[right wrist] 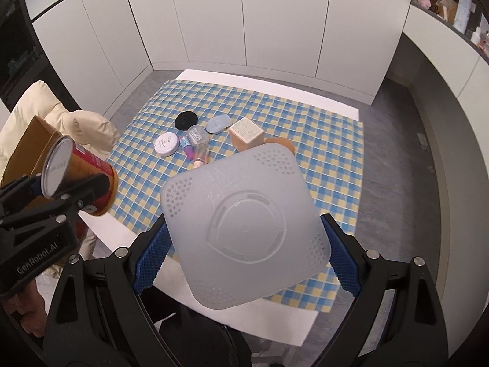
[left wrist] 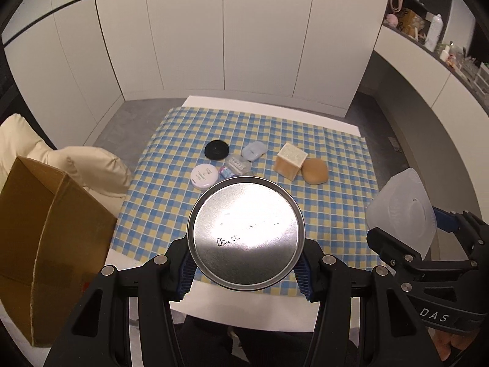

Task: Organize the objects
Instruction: 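Lift the tin can with the left tool while the right tool carries the lid toward the box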

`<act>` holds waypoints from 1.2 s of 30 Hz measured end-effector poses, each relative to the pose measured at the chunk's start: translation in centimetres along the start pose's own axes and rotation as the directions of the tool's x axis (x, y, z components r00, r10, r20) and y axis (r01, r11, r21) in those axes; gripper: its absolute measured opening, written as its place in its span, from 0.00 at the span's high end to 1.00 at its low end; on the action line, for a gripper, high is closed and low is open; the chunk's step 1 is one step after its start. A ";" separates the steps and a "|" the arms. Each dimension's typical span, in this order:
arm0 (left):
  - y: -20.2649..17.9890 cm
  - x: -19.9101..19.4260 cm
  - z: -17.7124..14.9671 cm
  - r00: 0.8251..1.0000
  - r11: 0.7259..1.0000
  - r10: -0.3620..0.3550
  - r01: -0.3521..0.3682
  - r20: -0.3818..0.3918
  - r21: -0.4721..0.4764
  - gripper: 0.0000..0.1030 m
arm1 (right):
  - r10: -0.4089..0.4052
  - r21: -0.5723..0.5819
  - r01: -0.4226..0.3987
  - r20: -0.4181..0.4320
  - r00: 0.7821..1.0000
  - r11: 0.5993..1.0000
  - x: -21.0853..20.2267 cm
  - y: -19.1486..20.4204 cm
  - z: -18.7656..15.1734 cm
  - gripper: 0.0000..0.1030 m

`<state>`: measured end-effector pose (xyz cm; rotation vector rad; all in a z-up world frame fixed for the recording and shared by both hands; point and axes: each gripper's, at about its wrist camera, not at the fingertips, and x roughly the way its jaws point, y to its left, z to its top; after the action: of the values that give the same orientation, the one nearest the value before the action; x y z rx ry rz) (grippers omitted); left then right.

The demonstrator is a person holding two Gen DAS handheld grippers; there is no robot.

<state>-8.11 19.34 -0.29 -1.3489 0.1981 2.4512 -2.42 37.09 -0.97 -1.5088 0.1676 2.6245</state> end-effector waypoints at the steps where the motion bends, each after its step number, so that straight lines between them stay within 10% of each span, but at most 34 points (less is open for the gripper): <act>1: -0.1 -0.3 -0.1 1.000 1.000 -0.002 0.002 0.001 0.002 0.48 | -0.002 0.002 0.002 0.007 1.000 1.000 -0.5 -0.1 -0.2 0.09; 36: 0.1 -0.6 -2.4 0.997 0.998 -0.048 0.045 0.061 0.040 0.48 | -0.060 -0.103 0.069 0.086 0.995 0.992 -0.9 0.4 0.2 0.09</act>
<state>-5.93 18.39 -1.09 -1.2459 0.1960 2.4342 -2.24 36.67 -0.08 -1.4073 -0.0276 2.6773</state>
